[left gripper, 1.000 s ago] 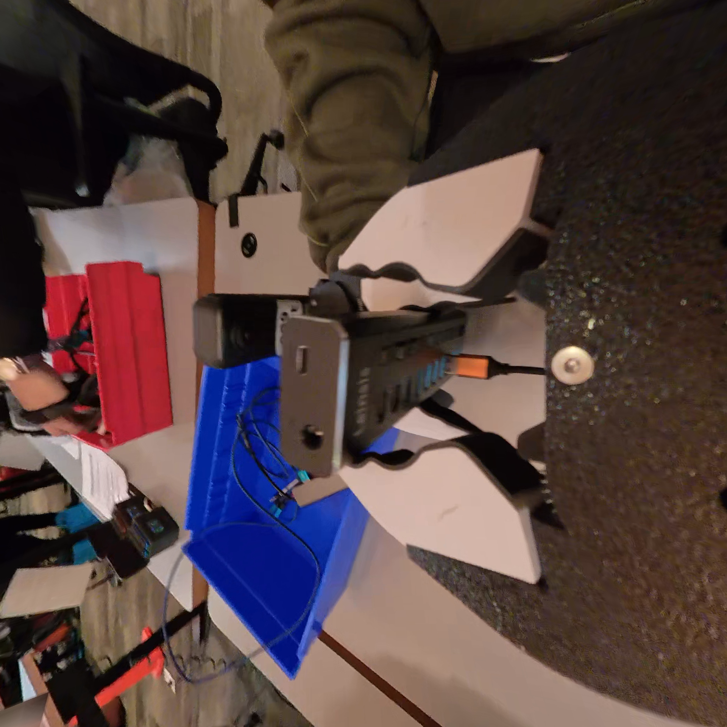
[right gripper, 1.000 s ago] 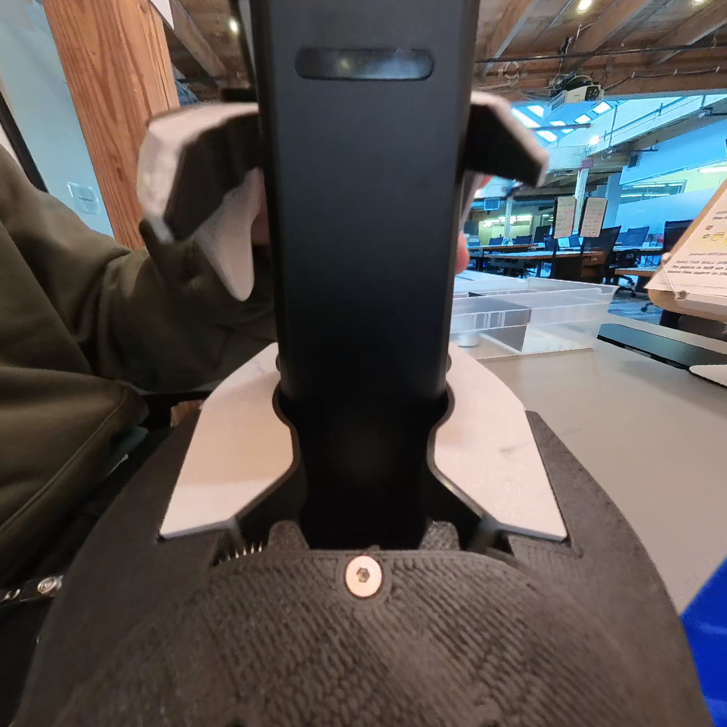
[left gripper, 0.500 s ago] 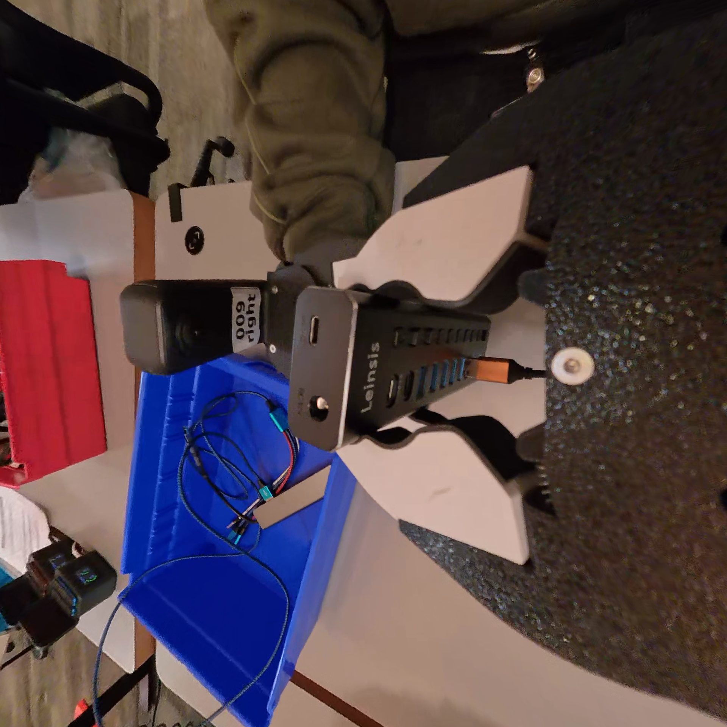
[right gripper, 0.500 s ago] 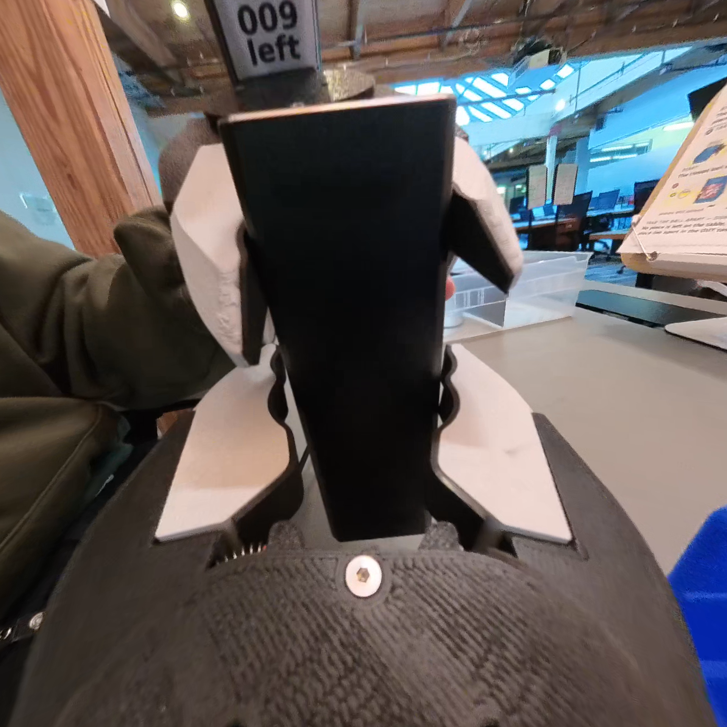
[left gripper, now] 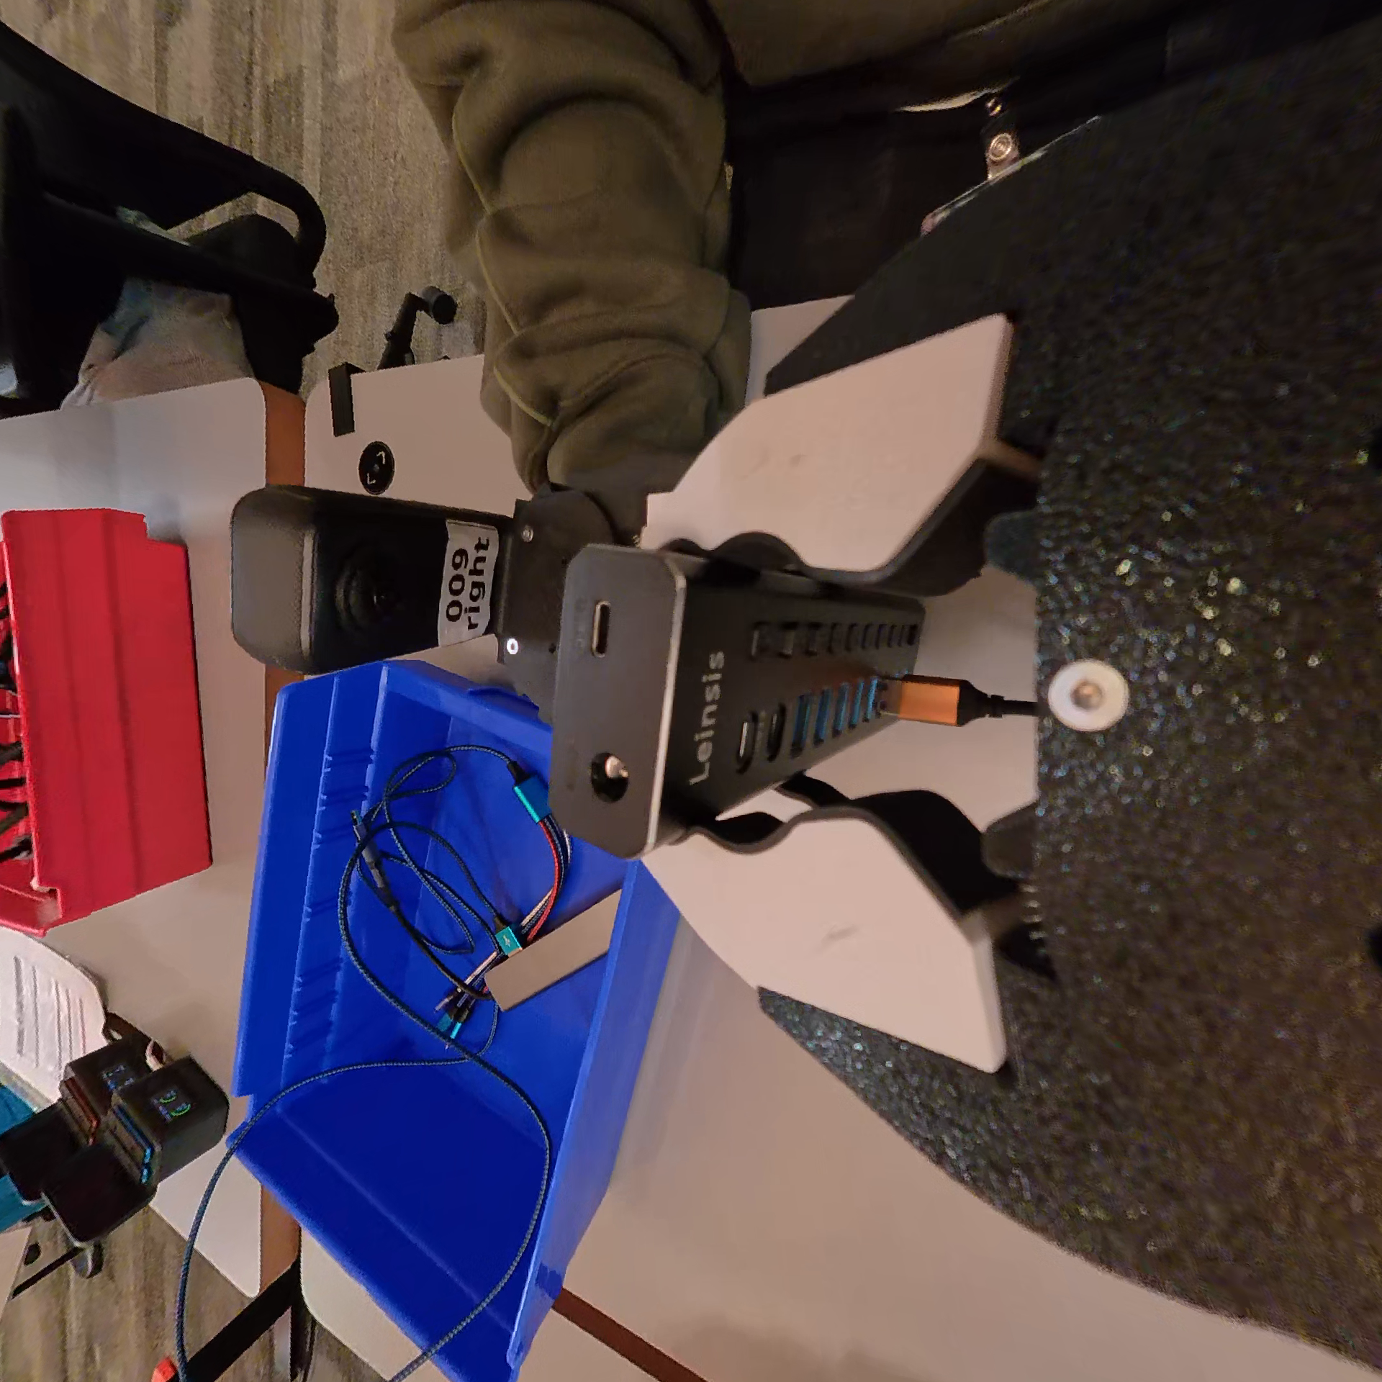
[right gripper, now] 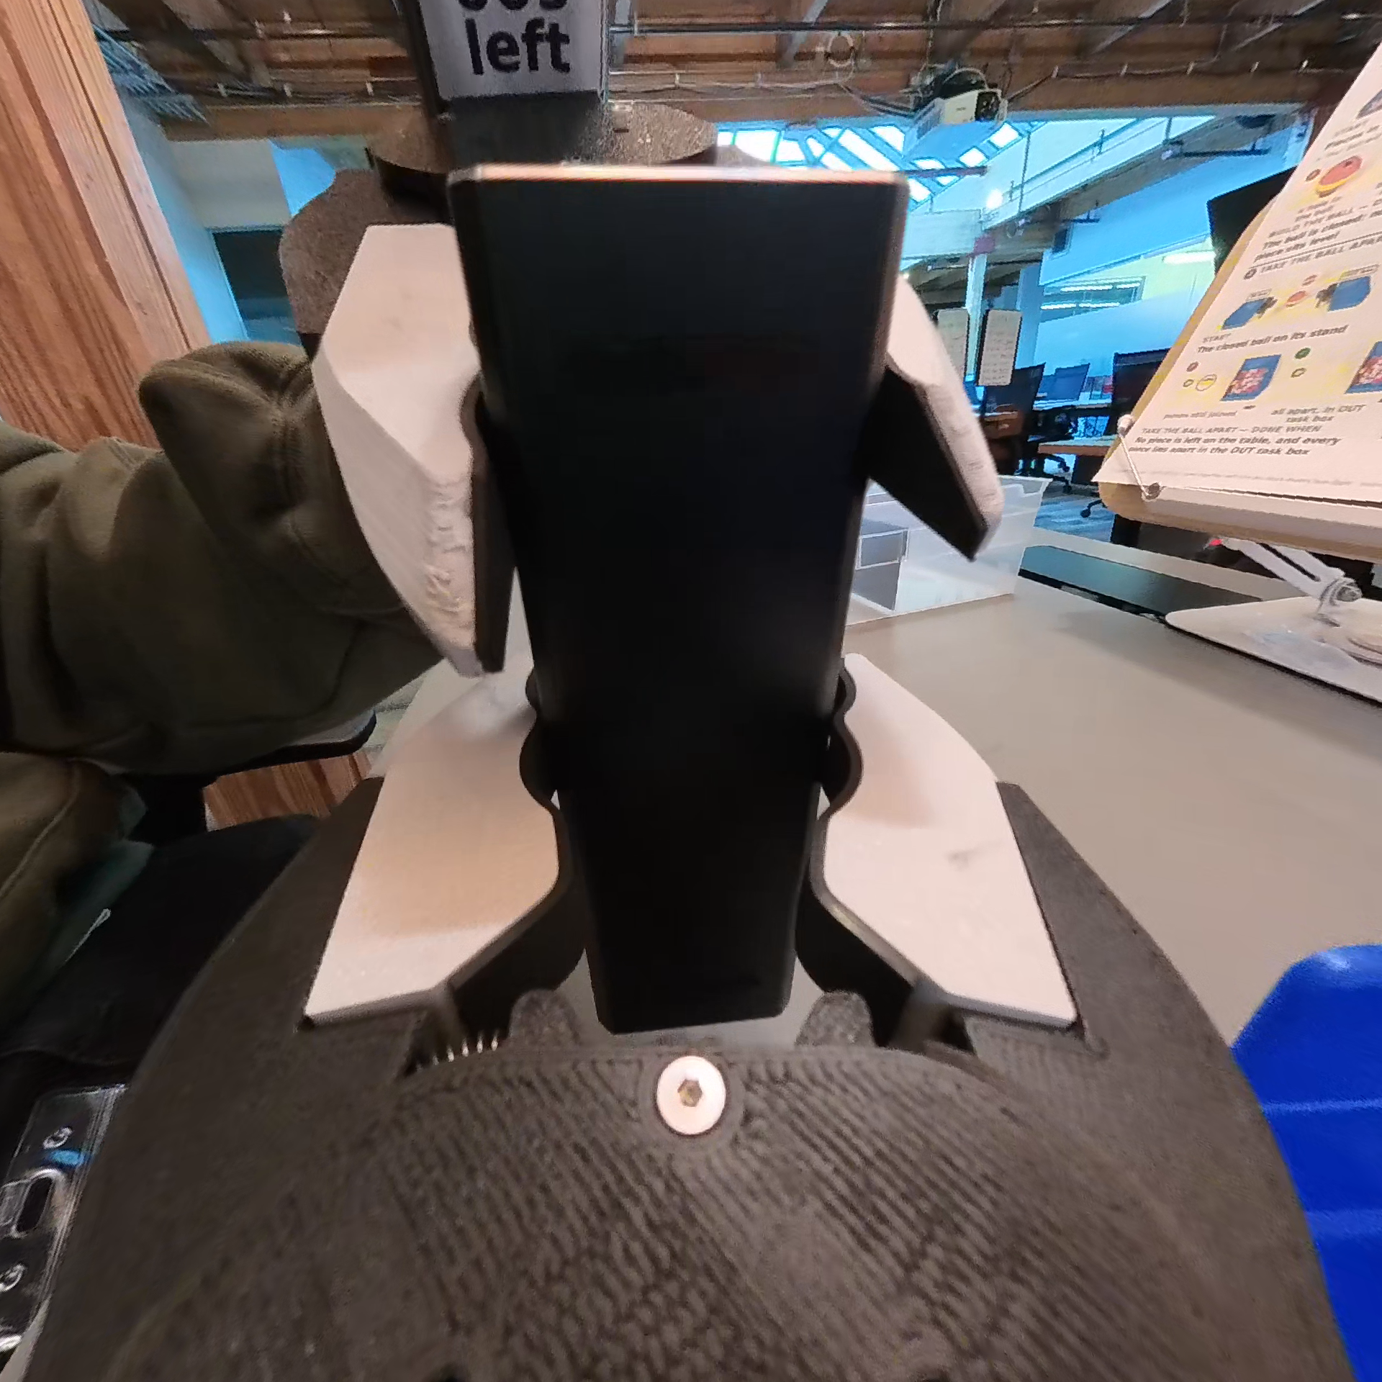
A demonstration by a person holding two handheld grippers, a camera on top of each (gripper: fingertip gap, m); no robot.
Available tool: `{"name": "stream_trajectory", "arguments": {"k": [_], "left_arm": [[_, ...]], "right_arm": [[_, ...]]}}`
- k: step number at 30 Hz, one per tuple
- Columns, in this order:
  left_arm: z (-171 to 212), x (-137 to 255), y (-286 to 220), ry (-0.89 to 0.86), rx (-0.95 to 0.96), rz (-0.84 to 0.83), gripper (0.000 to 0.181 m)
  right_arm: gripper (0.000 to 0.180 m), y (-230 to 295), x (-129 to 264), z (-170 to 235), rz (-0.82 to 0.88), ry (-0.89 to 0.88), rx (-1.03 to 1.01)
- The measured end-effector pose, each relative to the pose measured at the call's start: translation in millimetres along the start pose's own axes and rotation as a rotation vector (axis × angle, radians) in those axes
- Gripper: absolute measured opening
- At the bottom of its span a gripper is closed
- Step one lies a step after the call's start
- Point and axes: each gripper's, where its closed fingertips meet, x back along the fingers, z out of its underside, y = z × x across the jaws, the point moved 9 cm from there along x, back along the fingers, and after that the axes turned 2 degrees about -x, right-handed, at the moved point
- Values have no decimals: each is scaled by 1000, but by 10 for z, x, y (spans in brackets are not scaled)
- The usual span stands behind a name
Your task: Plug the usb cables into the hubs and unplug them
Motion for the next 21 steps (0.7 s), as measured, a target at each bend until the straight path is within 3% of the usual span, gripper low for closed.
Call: {"name": "stream_trajectory", "arguments": {"k": [8, 14, 17, 21], "left_arm": [[-3, 77, 33, -70, 65, 23, 63], [143, 213, 4, -98, 95, -3, 79], [316, 463, -10, -176, 140, -31, 60], [771, 518, -99, 50, 253, 35, 52]], "right_arm": [[71, -28, 83, -21, -45, -74, -40], [71, -31, 140, -31, -101, -111, -65], [71, -9, 149, -32, -132, -105, -57], [71, -4, 154, -34, -150, -110, -55]]}}
